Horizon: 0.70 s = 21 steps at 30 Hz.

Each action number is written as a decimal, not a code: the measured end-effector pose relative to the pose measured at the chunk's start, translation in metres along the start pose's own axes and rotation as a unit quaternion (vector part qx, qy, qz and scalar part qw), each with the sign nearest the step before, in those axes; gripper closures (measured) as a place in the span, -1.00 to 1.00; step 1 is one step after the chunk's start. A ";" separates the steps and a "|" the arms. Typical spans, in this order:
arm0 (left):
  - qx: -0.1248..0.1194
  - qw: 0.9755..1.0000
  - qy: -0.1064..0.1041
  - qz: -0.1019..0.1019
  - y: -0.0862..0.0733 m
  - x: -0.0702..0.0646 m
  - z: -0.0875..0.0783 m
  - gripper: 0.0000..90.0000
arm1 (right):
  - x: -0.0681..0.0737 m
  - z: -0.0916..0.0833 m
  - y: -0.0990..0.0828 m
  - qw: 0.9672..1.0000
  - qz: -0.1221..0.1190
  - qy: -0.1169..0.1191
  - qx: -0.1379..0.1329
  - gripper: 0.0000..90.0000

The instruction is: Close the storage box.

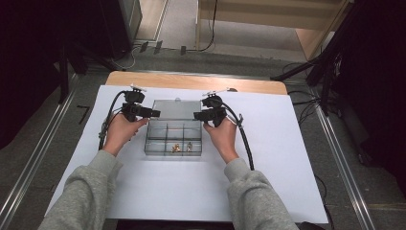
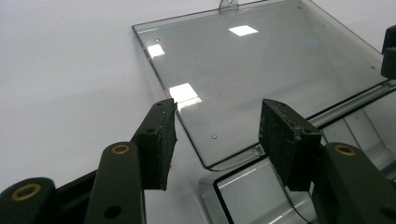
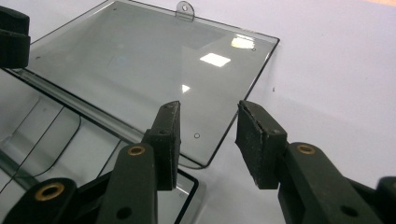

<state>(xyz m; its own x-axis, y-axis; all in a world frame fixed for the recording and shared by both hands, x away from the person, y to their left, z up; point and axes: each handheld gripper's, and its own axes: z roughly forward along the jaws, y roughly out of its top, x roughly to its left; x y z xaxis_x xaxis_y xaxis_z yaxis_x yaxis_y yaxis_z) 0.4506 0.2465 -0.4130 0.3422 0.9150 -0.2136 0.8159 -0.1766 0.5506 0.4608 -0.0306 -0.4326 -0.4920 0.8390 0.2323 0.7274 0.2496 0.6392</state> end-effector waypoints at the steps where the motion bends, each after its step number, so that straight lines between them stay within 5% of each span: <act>1: 0.001 1.000 0.002 -0.004 0.000 0.001 0.001 0.04 | 0.000 0.002 0.000 1.000 0.000 0.000 -0.001 0.35; 21: 0.008 0.999 -0.001 -0.043 0.004 0.003 0.016 0.02 | 0.006 0.024 -0.004 0.997 0.053 -0.016 -0.044 -0.06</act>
<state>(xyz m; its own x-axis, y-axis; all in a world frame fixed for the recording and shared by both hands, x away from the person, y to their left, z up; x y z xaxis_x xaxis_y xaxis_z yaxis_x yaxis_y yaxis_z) 0.4621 0.2425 -0.4245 0.2706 0.9267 -0.2607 0.8499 -0.1028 0.5169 0.4665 -0.0153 -0.4510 -0.3980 0.8737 0.2798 0.7293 0.1163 0.6743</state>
